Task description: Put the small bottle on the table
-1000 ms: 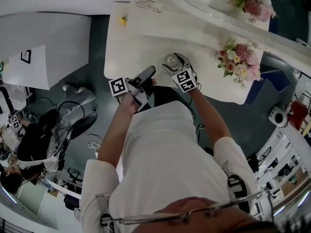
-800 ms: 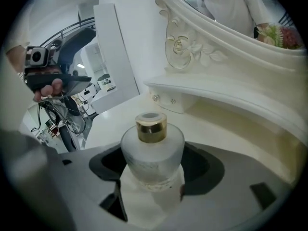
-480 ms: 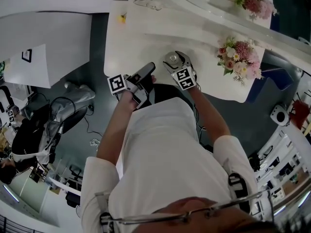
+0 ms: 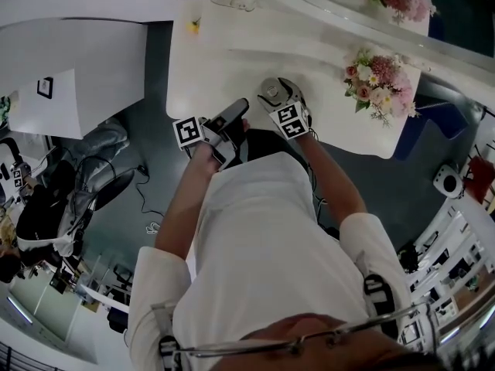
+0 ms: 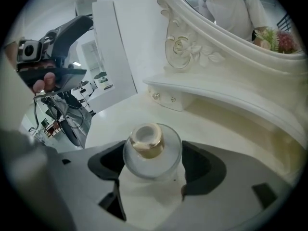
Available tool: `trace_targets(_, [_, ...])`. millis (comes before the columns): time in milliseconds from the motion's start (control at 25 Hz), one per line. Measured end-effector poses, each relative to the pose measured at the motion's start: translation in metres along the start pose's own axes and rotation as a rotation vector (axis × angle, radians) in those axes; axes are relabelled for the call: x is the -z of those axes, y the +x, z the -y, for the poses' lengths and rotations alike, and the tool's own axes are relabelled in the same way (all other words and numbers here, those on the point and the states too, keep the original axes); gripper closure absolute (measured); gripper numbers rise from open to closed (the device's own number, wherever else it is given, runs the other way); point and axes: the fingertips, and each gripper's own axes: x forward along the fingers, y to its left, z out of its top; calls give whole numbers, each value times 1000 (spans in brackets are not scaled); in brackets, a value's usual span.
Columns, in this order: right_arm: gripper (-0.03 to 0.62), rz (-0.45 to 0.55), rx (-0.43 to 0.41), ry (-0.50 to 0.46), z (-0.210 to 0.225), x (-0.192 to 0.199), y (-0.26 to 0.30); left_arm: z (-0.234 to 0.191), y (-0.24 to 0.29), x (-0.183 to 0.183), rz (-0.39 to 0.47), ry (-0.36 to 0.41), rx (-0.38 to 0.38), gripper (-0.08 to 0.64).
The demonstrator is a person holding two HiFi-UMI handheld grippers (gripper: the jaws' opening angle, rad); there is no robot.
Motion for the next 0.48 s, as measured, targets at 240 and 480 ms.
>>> trace_targets(240, [230, 49, 41, 22, 2, -17, -26, 11, -13, 5, -35, 76, 13, 268])
trace_targets(480, [276, 108, 107, 98, -7, -40, -70, 27, -34, 22, -127, 227, 5, 274])
